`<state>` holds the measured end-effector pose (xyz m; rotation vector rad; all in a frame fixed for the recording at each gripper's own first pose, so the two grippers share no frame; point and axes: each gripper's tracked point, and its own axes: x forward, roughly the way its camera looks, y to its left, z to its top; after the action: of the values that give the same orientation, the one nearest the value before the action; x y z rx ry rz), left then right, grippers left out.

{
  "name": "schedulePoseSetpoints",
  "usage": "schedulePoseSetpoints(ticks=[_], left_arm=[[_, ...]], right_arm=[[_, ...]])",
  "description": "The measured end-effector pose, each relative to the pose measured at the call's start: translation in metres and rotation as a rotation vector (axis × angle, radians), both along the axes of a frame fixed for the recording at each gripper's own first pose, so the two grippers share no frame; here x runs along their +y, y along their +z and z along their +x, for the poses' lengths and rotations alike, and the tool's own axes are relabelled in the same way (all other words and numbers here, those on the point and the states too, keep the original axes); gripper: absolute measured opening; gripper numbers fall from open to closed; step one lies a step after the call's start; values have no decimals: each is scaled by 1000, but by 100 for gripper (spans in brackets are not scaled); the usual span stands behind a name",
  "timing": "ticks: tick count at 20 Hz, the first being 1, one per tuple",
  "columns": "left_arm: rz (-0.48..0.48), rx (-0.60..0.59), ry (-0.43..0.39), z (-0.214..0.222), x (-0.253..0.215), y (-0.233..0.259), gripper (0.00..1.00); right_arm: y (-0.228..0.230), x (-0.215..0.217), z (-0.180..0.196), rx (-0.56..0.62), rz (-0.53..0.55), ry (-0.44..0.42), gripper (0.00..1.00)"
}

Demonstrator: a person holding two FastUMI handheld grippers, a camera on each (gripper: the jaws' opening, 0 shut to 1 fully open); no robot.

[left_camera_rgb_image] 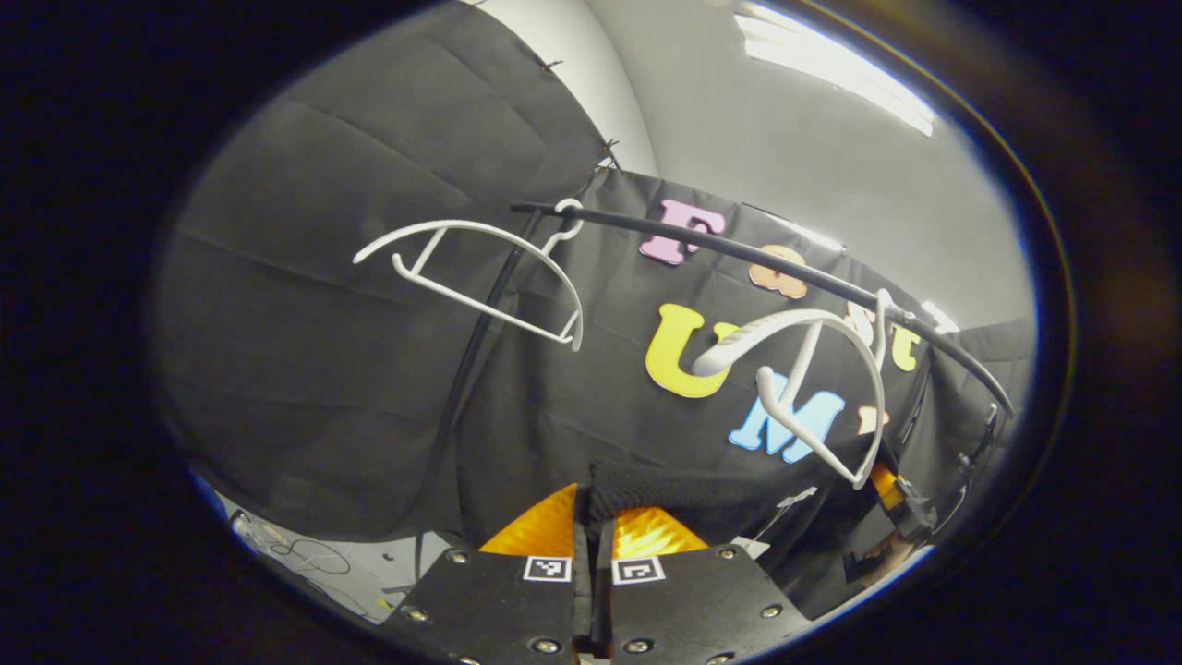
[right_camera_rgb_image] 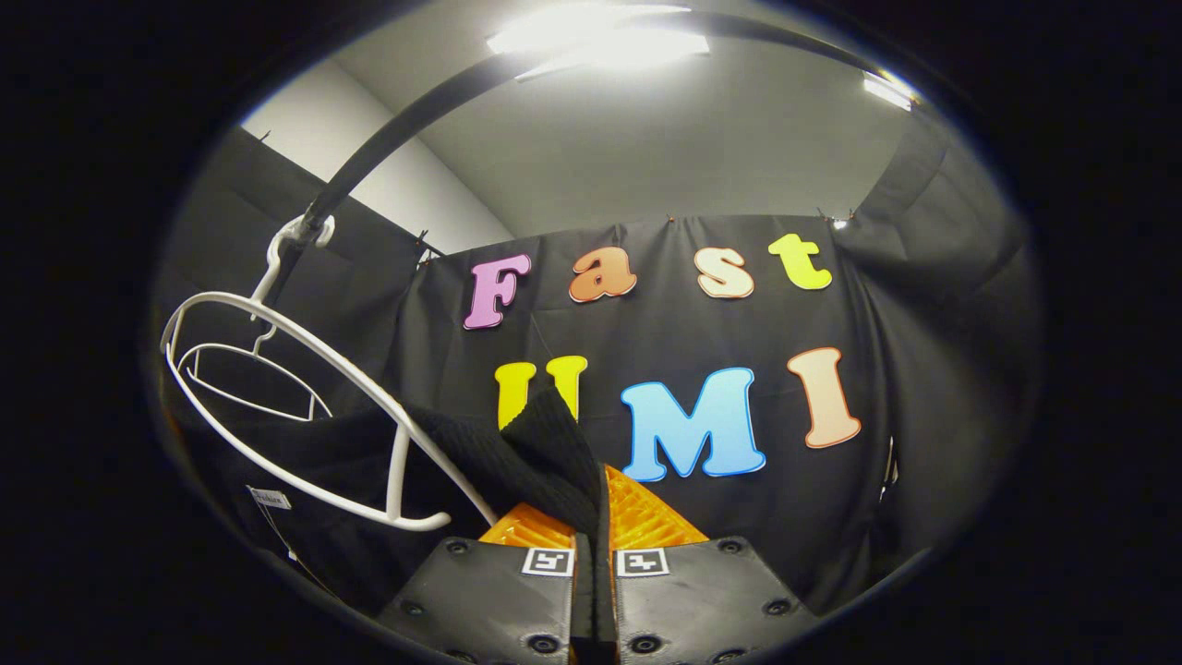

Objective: Grasp the clothes on the hanger with both hands and then place them into the laundry hamper below.

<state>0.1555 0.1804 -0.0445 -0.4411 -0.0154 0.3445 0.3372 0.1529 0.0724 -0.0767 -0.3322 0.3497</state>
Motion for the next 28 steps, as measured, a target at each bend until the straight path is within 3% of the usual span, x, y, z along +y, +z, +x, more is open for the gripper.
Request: schedulePoseSetpoints(ticks=[7, 10, 16, 23, 28], left_arm=[[29, 105, -86, 18, -43, -47, 1], [85, 154, -129, 12, -61, -62, 1], [121, 244, -197, -18, -70, -99, 1], [114, 256, -262, -61, -61, -110, 2], [155, 262, -370, -68, -73, -114, 1]], right_arm=[[-62, -49, 21, 200, 41, -94, 3], [-101, -71, 14, 330, 81, -130, 3], [-142, -88, -38, 421, 43, -203, 2], [-166, -102, -108, 490, 42, -272, 3], [-189, -110, -164, 566, 74, -330, 3]])
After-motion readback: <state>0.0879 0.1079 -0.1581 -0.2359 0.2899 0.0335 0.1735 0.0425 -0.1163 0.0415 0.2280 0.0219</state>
